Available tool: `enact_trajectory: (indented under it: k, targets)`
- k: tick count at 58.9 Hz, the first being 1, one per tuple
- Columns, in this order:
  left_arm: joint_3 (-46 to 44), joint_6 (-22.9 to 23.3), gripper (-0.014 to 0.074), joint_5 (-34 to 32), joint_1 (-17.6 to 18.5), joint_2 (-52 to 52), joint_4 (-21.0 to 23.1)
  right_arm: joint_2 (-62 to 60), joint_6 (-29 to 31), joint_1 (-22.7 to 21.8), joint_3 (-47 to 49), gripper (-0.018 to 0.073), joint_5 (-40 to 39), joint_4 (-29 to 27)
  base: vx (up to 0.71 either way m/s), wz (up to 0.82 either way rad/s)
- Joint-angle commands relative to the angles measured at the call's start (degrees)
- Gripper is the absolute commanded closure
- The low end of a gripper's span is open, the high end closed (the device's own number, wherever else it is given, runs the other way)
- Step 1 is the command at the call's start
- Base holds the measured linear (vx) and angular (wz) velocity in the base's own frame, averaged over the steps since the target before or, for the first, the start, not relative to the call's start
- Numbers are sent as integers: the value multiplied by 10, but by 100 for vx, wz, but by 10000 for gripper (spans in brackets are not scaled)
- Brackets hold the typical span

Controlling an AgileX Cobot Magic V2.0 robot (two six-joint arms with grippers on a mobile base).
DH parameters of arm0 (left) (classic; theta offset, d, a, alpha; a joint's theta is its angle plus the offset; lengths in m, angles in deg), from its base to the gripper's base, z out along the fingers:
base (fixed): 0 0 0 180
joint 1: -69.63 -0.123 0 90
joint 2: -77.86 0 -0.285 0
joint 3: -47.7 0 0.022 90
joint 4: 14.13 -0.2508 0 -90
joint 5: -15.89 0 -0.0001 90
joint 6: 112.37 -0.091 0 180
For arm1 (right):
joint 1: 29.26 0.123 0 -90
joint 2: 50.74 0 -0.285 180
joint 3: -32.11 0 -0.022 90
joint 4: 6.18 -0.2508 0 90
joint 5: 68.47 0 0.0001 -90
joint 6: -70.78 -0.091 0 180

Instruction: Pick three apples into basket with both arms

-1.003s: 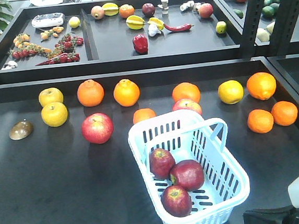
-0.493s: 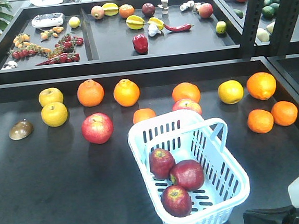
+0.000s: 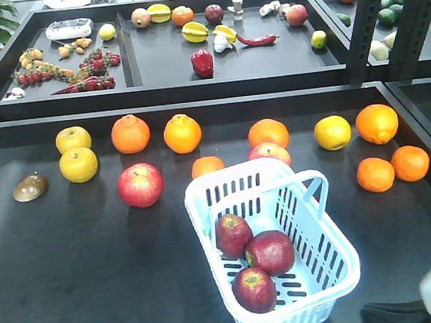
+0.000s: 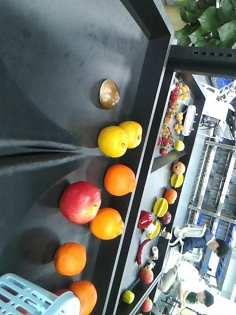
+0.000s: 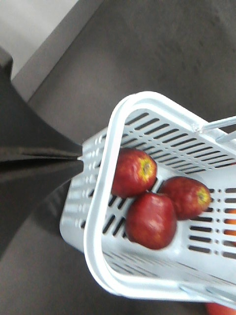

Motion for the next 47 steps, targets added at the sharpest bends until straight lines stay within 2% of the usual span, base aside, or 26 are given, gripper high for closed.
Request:
enact_trajectory:
  k: [1, 10, 21, 27, 31, 34, 40, 47]
  targets:
    - [-15, 5, 602, -39, -1, -8, -1, -53, -50, 0, 14, 564, -22, 48, 0, 0]
    - [-15, 5, 602, -39, -1, -8, -1, -143, -218, -1, 6, 564, -82, 141, 0, 0]
    - [-15, 5, 602, -39, -1, -8, -1, -235, -471, -1, -83, 564, -219, 327, 0, 0]
    - [-15, 5, 602, -39, -1, -8, -1, -288, -573, -1, -127, 564, -275, 418, 0, 0]
    - [-15, 5, 602, -39, -1, -8, -1, -317, -593, -4, -152, 564, -305, 465, 0, 0]
    - [-15, 5, 602, -39, -1, -8, -1, -340, -589, -14, -152, 564, -287, 485, 0, 0]
    - [-15, 5, 602, -39, -1, -8, -1, -378, -586, -51, -152, 564, -282, 488, 0, 0]
    - [-15, 5, 602, -39, -1, -8, -1, -376, -587, -121, -152, 564, -286, 488, 0, 0]
